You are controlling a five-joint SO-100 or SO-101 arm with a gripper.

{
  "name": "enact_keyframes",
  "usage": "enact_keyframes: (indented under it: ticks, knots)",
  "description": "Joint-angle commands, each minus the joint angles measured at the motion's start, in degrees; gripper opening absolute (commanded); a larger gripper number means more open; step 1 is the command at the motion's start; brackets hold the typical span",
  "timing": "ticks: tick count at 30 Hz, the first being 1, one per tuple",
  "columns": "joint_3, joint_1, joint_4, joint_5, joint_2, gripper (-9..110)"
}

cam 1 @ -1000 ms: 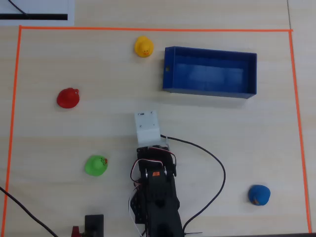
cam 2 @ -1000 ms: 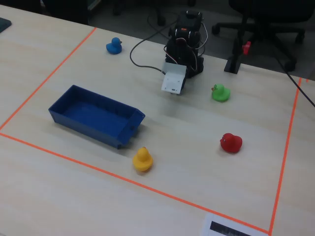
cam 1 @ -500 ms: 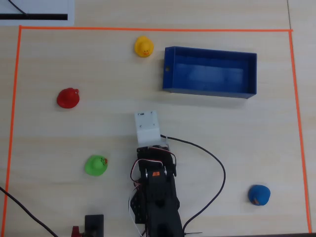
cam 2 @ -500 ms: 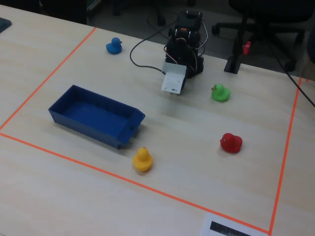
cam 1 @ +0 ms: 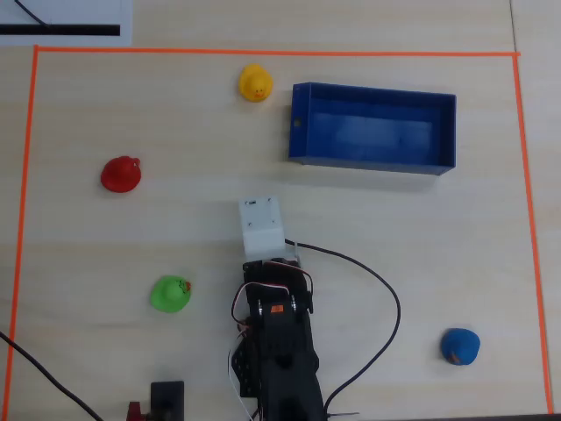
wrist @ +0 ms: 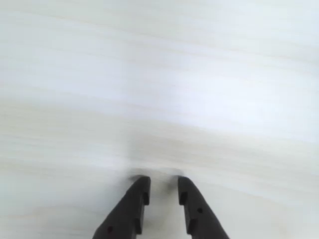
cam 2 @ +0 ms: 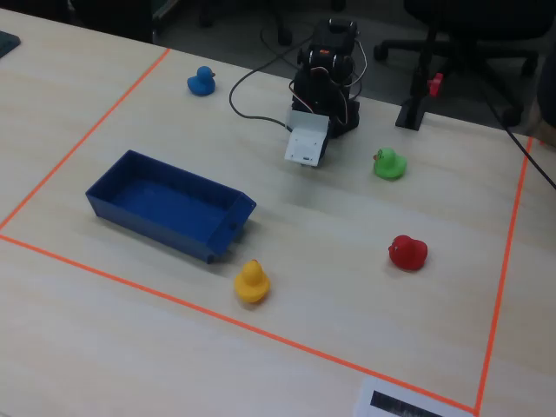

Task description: Grasp green duck and put it into box.

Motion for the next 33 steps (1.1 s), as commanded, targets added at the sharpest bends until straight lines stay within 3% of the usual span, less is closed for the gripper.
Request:
enact_keyframes:
  ticks: [1,10,23,28,33]
  knots:
    - [-0.09,3.16,1.14,-0.44,-0.35,2]
    - [-5.71,-2.02,1.41,-1.32,-3.60,3]
    - [-50.27,-37.79,5.62,7.47,-39.11,21]
    - [-55.99,-48.43,5.45,12.83,-47.29,22]
    - [-55.11,-52.29,4.31,16.61,-52.47,25]
